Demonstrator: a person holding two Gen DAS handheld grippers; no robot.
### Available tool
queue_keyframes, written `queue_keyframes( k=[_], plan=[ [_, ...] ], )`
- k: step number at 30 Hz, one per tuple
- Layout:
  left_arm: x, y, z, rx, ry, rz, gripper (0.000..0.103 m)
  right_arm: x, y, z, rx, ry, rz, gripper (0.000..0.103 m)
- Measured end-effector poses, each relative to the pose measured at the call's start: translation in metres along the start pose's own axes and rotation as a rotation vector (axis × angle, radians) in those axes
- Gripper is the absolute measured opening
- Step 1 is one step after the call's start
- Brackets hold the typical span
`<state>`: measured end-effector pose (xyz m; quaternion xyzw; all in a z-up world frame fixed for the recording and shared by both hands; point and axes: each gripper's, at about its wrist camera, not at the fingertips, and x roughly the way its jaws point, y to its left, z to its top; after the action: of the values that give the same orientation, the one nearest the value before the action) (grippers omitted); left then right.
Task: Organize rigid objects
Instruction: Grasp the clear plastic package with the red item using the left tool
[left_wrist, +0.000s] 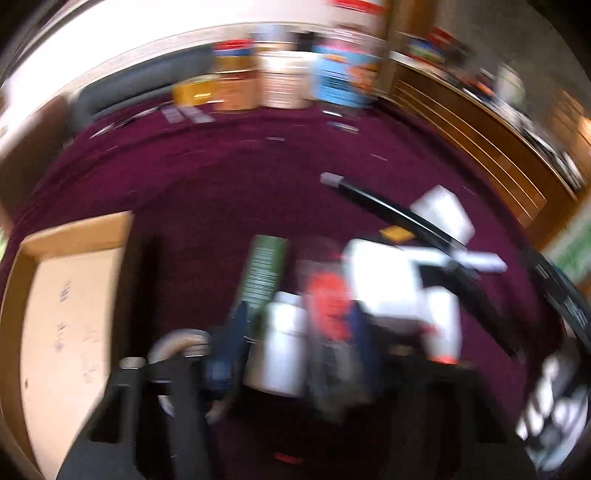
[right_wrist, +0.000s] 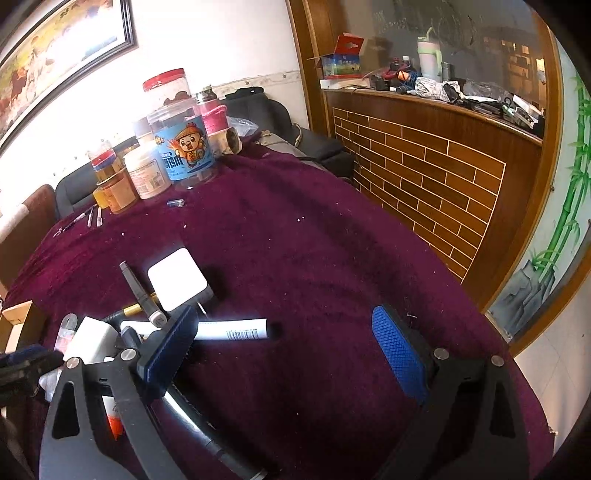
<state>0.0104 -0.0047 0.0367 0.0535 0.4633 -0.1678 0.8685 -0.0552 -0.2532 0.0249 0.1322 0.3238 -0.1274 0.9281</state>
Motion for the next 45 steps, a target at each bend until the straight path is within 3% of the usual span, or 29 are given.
queue_keyframes(
  k=[1,3,7,12,14,16,18,19,20,23,27,29,33,37,39,45],
  plan=[
    [-0.003,-0.009,-0.002,0.035,0.005,-0.013,0.019,0.001,0.0,0.0,0.002,0.004,0.002,0.096],
    [-0.011,-0.022,-0.009,0.091,0.018,-0.033,0.018,0.003,-0.001,0.0,0.004,0.015,0.007,0.096],
    [-0.024,-0.016,-0.014,0.057,-0.006,-0.044,0.02,0.005,-0.003,0.0,0.021,0.029,0.017,0.096],
    [-0.017,-0.019,-0.018,0.034,0.042,-0.099,0.029,0.008,-0.006,0.0,0.037,0.046,0.022,0.096],
    [-0.008,-0.026,-0.018,0.03,0.073,-0.107,0.042,0.009,-0.006,0.0,0.039,0.049,0.022,0.096],
    [0.0,-0.038,-0.018,0.041,0.061,-0.065,0.049,0.009,-0.006,0.0,0.04,0.052,0.021,0.096],
    [0.005,-0.043,-0.018,0.047,0.056,-0.021,0.048,0.01,-0.006,0.0,0.044,0.053,0.021,0.096],
    [0.003,-0.042,-0.019,0.038,0.049,-0.021,0.042,0.01,-0.007,0.0,0.046,0.054,0.021,0.096],
    [0.001,-0.041,-0.021,0.031,0.049,-0.03,0.034,0.011,-0.007,0.001,0.048,0.056,0.022,0.096],
    [-0.011,-0.028,-0.031,-0.014,0.066,-0.082,0.025,0.012,-0.009,0.0,0.057,0.063,0.029,0.096],
    [-0.026,-0.02,-0.048,-0.04,0.072,-0.141,0.025,0.015,-0.011,0.0,0.072,0.08,0.041,0.096],
    [-0.025,-0.025,-0.049,-0.026,0.073,-0.137,0.03,0.016,-0.012,0.0,0.076,0.086,0.045,0.096],
    [-0.008,-0.046,-0.042,0.034,0.071,-0.092,0.036,0.016,-0.013,0.0,0.085,0.084,0.042,0.096],
    [-0.004,-0.07,-0.049,0.152,0.012,0.027,0.035,0.016,-0.013,0.0,0.09,0.085,0.039,0.096],
    [-0.007,-0.069,-0.051,0.139,0.017,-0.013,0.023,0.017,-0.014,0.0,0.094,0.087,0.04,0.096],
    [-0.035,-0.044,-0.056,-0.006,-0.021,-0.126,0.023,0.018,-0.017,0.0,0.11,0.096,0.051,0.096]
  ],
)
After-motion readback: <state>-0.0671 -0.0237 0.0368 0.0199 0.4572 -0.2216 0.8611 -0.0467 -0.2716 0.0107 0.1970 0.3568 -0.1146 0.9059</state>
